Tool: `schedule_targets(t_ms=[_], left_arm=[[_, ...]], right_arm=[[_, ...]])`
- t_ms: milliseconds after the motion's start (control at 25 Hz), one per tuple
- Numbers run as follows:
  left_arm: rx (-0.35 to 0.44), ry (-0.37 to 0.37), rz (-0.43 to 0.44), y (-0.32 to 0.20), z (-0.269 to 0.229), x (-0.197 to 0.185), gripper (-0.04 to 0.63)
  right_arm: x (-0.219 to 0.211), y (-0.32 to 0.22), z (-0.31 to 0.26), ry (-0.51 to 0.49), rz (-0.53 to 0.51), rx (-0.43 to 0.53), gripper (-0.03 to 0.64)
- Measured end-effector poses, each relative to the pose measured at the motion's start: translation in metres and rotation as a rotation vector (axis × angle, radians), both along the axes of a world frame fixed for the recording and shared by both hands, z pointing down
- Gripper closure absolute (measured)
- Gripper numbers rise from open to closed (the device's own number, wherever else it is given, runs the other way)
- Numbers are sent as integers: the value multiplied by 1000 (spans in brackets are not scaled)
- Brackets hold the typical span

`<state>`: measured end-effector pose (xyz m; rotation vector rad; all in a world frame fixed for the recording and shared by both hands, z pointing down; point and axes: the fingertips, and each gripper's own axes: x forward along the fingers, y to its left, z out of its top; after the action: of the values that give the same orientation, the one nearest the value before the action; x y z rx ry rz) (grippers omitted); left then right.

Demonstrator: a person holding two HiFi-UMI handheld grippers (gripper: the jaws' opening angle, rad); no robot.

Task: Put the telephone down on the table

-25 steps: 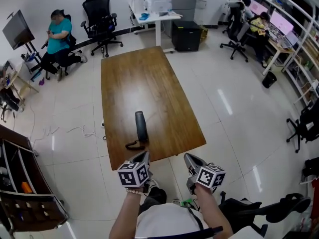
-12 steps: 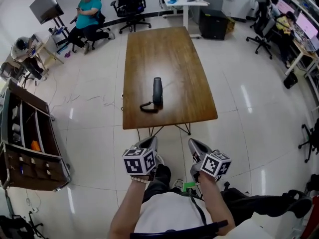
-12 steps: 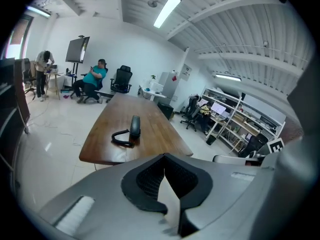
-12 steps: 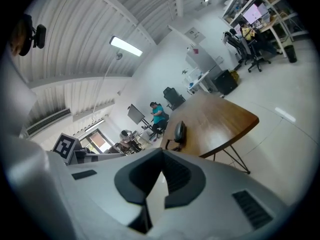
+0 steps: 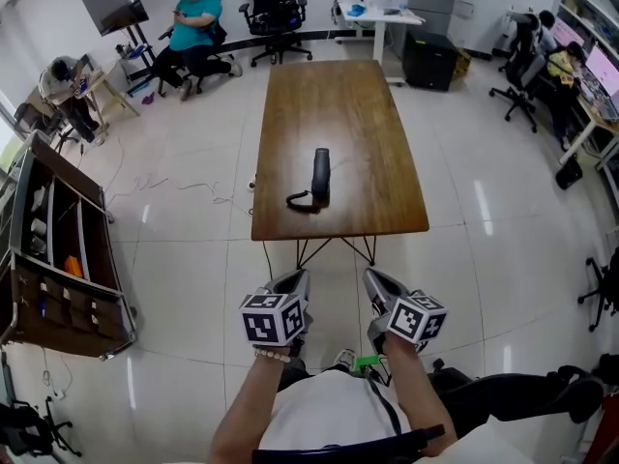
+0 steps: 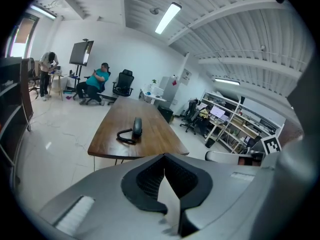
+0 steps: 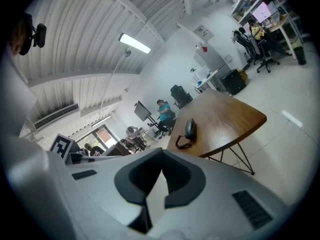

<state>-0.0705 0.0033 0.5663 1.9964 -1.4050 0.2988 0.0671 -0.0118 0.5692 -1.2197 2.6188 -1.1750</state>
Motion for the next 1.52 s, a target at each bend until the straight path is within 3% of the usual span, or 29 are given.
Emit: schedule_targets(t_ms=[760,1040,1520], left_arm=[[44,42,130,-30,-20,-35,595],[42,58,161,-32,-19,-33,595],[55,65,154,-28,-21,-32,595]], right_arm=[[-47,3,-22,54,96,49,617],[-41,4,-24,79,135,55,617],[-40,4,-28,82,131,73,617]])
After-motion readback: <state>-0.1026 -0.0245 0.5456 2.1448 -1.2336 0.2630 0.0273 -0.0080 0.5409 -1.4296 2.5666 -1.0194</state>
